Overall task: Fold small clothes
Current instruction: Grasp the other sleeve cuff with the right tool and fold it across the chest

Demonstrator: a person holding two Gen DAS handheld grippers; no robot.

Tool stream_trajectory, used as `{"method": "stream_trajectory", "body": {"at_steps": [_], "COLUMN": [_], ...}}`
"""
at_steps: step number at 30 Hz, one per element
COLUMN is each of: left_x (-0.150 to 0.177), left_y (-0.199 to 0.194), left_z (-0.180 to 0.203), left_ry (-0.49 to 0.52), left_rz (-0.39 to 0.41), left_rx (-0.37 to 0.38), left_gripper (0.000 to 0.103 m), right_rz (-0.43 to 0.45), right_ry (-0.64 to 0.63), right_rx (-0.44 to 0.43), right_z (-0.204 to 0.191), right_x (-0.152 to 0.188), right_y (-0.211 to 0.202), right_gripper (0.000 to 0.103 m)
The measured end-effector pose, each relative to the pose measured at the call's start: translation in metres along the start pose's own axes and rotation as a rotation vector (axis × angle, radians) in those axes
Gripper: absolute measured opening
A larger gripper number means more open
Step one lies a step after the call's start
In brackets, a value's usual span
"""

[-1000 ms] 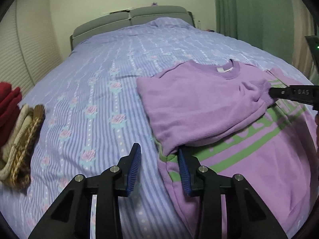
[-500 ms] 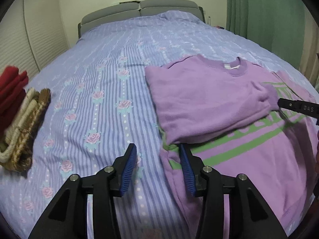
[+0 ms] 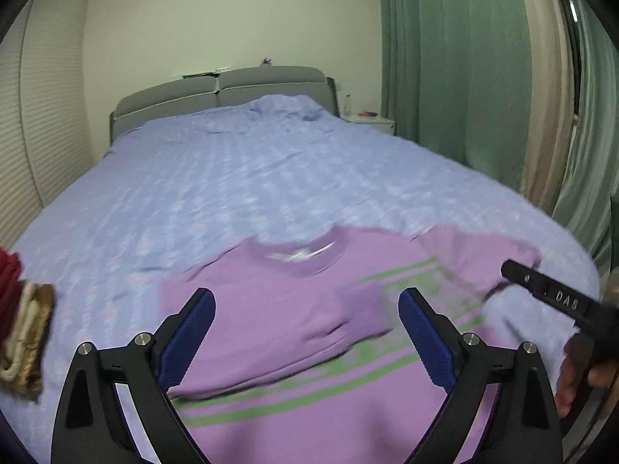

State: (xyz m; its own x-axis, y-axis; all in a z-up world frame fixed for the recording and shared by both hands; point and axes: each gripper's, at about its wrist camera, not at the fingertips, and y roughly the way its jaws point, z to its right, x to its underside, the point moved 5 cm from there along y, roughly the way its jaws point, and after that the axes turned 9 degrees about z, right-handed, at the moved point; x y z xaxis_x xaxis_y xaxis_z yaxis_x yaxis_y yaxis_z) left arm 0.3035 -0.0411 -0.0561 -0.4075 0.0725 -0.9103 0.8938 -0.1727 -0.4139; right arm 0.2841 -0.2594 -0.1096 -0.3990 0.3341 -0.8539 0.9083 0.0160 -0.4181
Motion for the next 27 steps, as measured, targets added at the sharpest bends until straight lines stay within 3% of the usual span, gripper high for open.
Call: {"method": "stream_trajectory", "body": {"at_steps": [8,16,24,27], "left_x": [-0.02,-0.023,-0.014,-0.013], "left_y": [0.057,0.106,0.129,0.127], "left_z": [0.093,0.152,0.176,0.17], "left_ry": [0.061,0.079,0.085,0.098], "left_rz": [-0.047,-0.111,-0.178,-0.168], "left_rx": [0.072,0.09,0.105,0.094], "left_gripper": [0.098,0.098,0.098,0.098], "right_rz": [0.068,0.038,-0.009,-0.038], "right_ry": [0.202,0.337,0.398,0.427], "right_rx": [0.139,0.217,0.203,0.183], "right_z": [0.104,0.183,0.224,0.232], "right_x": [-0.032,-0.032,-0.028,-0.026], "right_y": [0.007,0.031,0.069,0.084], "right_gripper": [0.063,0.063,0.062,0.05]}}
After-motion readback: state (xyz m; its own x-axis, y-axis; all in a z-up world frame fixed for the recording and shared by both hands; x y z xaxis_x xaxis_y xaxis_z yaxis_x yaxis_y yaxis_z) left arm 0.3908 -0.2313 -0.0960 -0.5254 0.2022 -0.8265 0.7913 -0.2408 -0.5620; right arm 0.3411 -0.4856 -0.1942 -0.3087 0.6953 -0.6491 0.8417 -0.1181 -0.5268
